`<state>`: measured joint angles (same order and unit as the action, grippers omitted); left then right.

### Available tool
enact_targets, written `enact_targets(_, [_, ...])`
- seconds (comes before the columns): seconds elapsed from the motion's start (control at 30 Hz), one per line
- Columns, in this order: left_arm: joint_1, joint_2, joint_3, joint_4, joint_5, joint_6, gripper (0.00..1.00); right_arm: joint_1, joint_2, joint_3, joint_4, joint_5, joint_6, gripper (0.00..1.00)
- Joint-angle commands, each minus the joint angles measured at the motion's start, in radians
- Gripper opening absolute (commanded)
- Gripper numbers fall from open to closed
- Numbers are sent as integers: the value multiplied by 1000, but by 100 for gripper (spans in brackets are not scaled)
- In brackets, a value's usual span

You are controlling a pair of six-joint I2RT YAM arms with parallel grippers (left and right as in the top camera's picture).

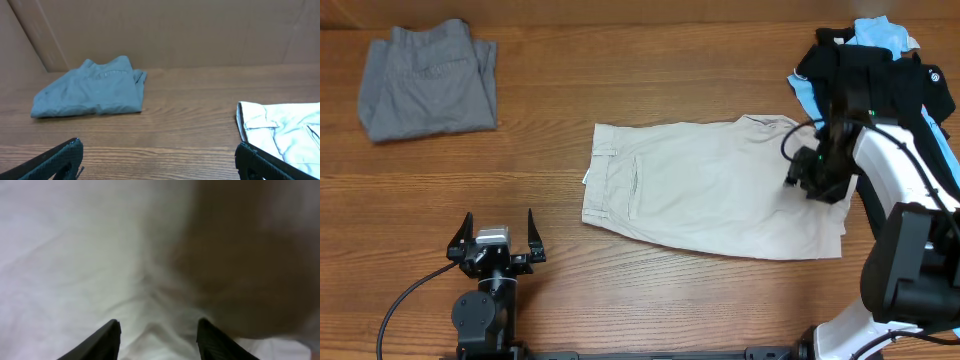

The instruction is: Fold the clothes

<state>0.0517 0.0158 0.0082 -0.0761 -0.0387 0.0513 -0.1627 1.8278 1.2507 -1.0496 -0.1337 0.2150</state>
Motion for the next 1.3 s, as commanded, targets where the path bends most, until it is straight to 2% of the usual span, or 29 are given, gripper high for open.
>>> enact_targets(0.0, [-7, -11, -3, 3, -9, -13, 100, -63, -19, -68, 56, -14, 2, 52])
enact_targets(0.17, [-7, -11, -3, 3, -9, -13, 100, -171, -19, -130, 76, 45, 117, 54])
enact_targets(0.27, [-7, -11, -3, 3, -9, -13, 100, -213, -29, -101, 26, 69, 145, 68])
enact_targets(0.3, [-7, -11, -3, 3, -9, -13, 100, -221, -36, -79, 0, 70, 145, 76])
enact_targets(0.43, [-7, -11, -3, 3, -9, -13, 100, -224, -67, 33, -101, 69, 146, 94])
enact_targets(0.7, [-7, -11, -3, 3, -9, -13, 100, -208, -158, 223, -259, 10, 146, 100])
enact_targets(1.1, [-7, -11, -3, 3, -9, -13, 100, -150, -508, 226, -276, -196, 71, 100])
enact_targets(1.27, [-6, -11, -3, 6, -21, -12, 100, -103, -613, 226, -360, -251, 70, 100])
